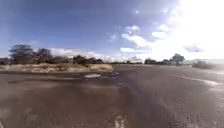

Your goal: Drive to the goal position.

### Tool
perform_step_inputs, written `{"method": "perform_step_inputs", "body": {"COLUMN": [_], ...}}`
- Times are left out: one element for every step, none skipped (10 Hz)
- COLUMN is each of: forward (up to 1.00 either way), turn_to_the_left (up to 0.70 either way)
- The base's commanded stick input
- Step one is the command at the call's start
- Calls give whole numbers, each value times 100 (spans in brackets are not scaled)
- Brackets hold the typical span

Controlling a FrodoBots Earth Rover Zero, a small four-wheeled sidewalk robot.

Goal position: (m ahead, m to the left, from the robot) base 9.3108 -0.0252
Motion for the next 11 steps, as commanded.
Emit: {"method": "perform_step_inputs", "body": {"forward": [70,70,70,70,70,70,70,70,70,70,70], "turn_to_the_left": [0,0,0,0,0,-1,-3,-35,-35,-35,-35]}}
